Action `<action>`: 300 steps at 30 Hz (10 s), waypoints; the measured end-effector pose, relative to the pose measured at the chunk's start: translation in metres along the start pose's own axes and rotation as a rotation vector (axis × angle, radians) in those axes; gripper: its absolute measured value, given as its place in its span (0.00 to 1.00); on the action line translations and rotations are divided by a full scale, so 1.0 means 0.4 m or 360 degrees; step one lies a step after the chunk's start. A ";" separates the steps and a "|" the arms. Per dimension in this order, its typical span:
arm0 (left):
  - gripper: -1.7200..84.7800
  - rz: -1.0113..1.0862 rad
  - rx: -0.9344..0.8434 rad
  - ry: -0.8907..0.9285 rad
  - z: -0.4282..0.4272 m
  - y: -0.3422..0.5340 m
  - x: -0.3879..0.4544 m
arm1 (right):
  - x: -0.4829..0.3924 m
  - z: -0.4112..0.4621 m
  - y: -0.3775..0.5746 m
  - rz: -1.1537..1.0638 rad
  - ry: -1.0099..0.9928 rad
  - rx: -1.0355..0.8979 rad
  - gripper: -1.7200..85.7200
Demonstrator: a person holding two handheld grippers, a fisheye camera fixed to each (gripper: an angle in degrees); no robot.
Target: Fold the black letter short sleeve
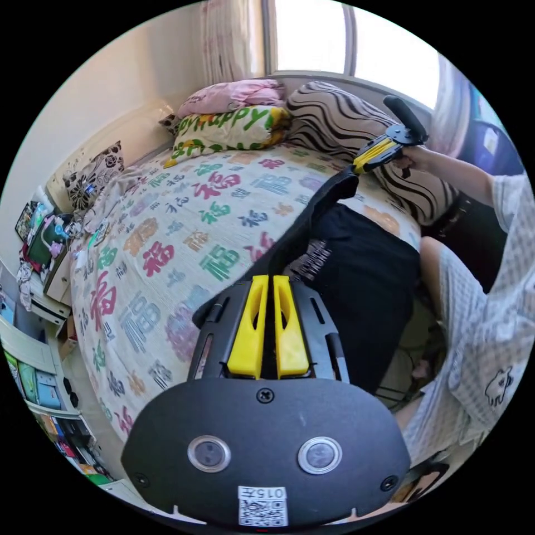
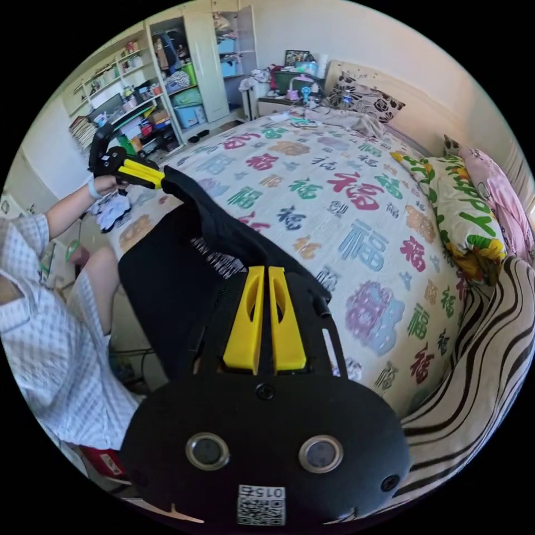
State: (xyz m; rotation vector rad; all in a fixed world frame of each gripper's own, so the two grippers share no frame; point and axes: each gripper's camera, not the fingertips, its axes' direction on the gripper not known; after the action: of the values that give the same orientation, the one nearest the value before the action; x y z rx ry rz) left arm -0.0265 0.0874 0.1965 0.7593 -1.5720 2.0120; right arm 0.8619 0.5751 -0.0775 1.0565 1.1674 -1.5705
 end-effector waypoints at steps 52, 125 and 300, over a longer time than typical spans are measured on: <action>0.05 -0.1110 -0.0312 0.0212 0.253 0.489 -0.262 | 0.194 -0.046 0.364 0.1048 -0.0185 -0.0325 0.06; 0.10 -0.1796 0.0011 0.1146 0.371 0.736 -0.175 | 0.027 0.638 0.460 0.0271 -0.0321 -0.0233 0.12; 0.15 -0.1408 0.0057 0.0404 0.318 0.152 0.395 | 0.273 -0.302 0.554 0.1204 -0.0575 -0.0090 0.12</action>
State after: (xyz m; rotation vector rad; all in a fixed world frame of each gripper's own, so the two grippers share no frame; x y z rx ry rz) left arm -0.1657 -0.0455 0.2845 0.9473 -0.8233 1.3964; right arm 1.0630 0.6386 -0.2538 0.9651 0.4686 -1.0505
